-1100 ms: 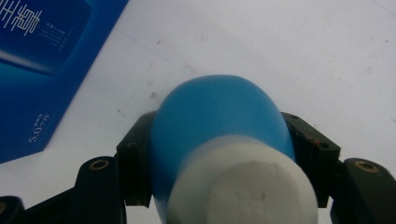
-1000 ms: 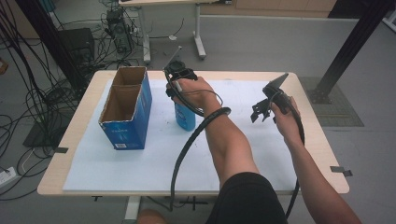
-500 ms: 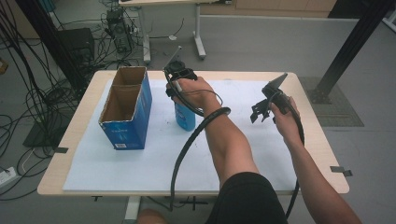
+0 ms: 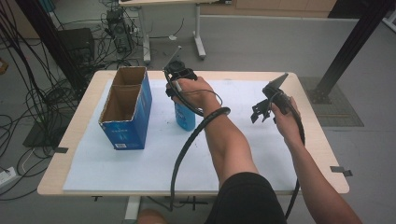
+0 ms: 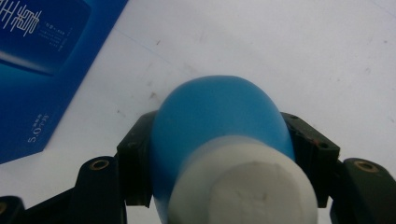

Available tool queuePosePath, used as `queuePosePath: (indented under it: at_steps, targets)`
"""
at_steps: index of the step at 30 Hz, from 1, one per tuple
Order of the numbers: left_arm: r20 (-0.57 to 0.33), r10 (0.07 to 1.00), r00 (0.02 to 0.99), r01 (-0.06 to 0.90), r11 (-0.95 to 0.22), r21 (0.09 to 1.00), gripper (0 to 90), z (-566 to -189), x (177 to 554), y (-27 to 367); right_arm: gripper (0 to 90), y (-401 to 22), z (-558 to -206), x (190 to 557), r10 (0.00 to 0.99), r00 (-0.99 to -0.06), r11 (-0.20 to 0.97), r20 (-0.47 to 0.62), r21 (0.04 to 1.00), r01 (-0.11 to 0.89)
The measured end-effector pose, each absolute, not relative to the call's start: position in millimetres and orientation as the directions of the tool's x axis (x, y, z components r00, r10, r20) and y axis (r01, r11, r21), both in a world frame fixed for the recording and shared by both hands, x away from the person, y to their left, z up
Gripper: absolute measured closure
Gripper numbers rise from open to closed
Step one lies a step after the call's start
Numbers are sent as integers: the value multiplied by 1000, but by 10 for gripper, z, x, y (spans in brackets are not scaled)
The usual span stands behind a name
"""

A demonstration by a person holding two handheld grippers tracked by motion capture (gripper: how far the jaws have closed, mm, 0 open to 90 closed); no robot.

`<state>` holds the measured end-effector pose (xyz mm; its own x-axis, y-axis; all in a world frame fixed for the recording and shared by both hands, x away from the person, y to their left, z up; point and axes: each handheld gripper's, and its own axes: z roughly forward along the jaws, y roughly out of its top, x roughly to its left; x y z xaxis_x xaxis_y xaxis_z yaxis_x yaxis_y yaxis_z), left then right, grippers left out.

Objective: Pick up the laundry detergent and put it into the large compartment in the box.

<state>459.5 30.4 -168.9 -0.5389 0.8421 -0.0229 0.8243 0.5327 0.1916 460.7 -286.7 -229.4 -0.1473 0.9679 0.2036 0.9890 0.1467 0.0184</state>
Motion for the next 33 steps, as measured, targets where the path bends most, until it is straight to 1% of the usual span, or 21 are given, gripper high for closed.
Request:
queuePosePath:
  at_steps: [33]
  targets:
    - [-35, 841, -540, 822, 536, 192, 369, -1687, 4580, 339, 45, -2825, -2280, 4605, 969, -156, 155, 191, 19, 988]
